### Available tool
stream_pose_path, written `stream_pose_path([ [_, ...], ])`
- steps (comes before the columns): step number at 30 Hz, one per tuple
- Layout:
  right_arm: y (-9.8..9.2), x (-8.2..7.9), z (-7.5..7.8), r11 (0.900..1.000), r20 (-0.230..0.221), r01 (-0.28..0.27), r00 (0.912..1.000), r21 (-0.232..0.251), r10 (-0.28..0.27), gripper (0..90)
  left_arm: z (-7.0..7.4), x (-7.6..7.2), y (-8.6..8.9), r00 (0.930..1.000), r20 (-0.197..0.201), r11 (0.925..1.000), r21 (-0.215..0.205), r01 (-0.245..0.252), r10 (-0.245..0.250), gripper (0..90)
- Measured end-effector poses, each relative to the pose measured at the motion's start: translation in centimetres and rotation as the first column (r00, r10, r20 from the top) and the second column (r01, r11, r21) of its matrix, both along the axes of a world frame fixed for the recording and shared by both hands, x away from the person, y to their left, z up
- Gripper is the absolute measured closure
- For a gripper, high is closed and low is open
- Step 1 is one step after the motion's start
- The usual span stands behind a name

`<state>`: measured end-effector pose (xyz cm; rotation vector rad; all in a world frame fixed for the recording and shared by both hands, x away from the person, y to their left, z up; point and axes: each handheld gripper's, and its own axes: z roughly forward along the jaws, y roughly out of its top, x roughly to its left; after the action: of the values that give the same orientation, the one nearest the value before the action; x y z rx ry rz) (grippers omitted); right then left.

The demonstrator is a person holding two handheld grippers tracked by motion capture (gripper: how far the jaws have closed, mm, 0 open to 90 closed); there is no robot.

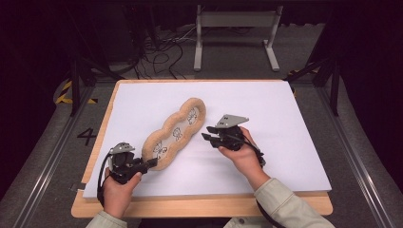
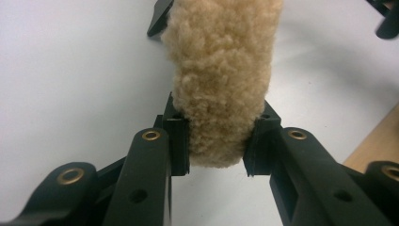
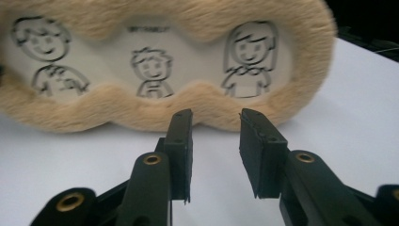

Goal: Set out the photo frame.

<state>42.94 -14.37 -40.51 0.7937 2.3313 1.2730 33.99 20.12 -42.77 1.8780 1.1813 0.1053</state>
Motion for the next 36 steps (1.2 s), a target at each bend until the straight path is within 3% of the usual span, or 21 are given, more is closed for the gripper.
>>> stream_pose_path([
  [7,-0.8,2.3,1.1,0.999,-0.017,-0.005,0.9998,0.045,0.006,60.6,0.2,-0.2,1.2,0.999,0.014,0.9989,-0.015,0.044,-0.044,68.4],
  [11,-0.6,3.7,1.2,1.0,-0.023,-0.003,0.9997,0.022,0.003,58.6,0.0,-0.1,1.4,0.9977,0.027,0.998,0.016,0.061,-0.062,68.1],
  [14,-0.4,4.3,1.1,1.0,-0.032,-0.007,0.9995,0.022,0.007,57.3,-0.1,0.0,1.5,0.998,0.032,0.9982,0.028,0.054,-0.054,67.6],
  [24,0.3,7.5,-0.3,0.999,-0.024,-0.001,0.9997,-0.044,0.0,51.8,-0.6,-0.1,2.0,0.9986,0.045,0.9986,0.048,0.024,-0.026,66.7],
  [27,0.5,8.7,-1.0,0.997,-0.039,-0.048,0.9982,-0.064,0.045,52.7,-0.7,-0.1,2.2,0.9988,0.045,0.9989,0.044,0.017,-0.019,66.2],
  [32,1.0,10.0,-1.5,0.997,-0.075,-0.059,0.9956,-0.048,0.055,51.4,-0.8,-0.5,2.2,0.9983,0.054,0.9988,0.042,-0.024,0.022,64.7],
  [36,1.5,10.5,-1.7,0.995,-0.078,-0.08,0.9941,-0.051,0.076,54.0,-0.9,-0.7,2.1,0.9982,0.046,0.9986,0.035,-0.04,0.039,64.4],
])
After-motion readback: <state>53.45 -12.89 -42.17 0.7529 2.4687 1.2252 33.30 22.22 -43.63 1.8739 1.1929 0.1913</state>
